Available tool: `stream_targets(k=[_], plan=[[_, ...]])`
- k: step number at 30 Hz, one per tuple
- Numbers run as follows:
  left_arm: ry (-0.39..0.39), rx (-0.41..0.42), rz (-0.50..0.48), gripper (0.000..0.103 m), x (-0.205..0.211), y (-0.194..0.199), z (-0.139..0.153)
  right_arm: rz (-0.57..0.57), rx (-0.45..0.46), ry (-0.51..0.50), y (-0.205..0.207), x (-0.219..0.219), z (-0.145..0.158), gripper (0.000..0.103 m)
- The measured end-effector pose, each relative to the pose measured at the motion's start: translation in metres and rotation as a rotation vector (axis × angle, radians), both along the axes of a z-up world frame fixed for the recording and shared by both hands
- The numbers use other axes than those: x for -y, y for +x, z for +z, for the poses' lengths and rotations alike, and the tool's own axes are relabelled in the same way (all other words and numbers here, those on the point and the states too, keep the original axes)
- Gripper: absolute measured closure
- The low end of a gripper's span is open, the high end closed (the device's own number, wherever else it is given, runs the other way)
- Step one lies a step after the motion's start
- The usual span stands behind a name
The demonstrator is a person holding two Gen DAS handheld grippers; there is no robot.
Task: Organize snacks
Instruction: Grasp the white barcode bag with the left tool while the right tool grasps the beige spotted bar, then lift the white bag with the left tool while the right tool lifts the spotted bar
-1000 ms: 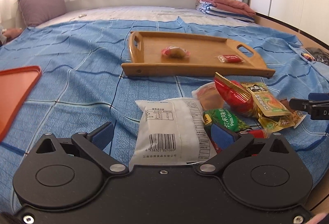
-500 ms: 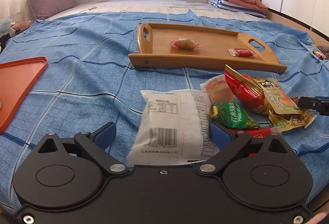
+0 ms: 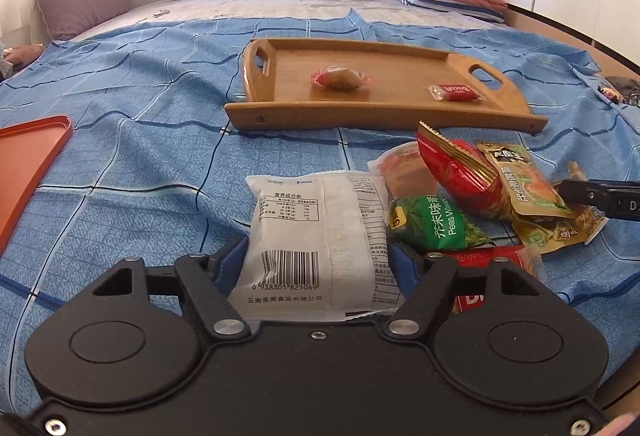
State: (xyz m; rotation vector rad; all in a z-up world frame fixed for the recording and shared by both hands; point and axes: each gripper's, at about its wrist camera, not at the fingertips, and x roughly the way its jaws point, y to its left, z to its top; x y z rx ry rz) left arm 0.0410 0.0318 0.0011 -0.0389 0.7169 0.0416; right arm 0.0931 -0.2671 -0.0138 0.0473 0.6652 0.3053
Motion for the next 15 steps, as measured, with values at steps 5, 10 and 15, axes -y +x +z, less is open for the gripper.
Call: stream_targets(k=[5,10,15], plan=[[-0.014,0.011,-0.007,0.034,-0.005,-0.004,0.008,0.003,0.010,-0.036,-0.003,-0.011,0.005,0.048],[-0.012,0.031,-0.017,0.035,-0.004,-0.007,0.018,0.006,0.013,-0.018,-0.006,-0.014,0.012,0.052],[-0.037,0.028,-0.014,0.035,-0.006,-0.007,0.028,0.008,0.026,-0.014,-0.010,-0.018,0.019,0.054]])
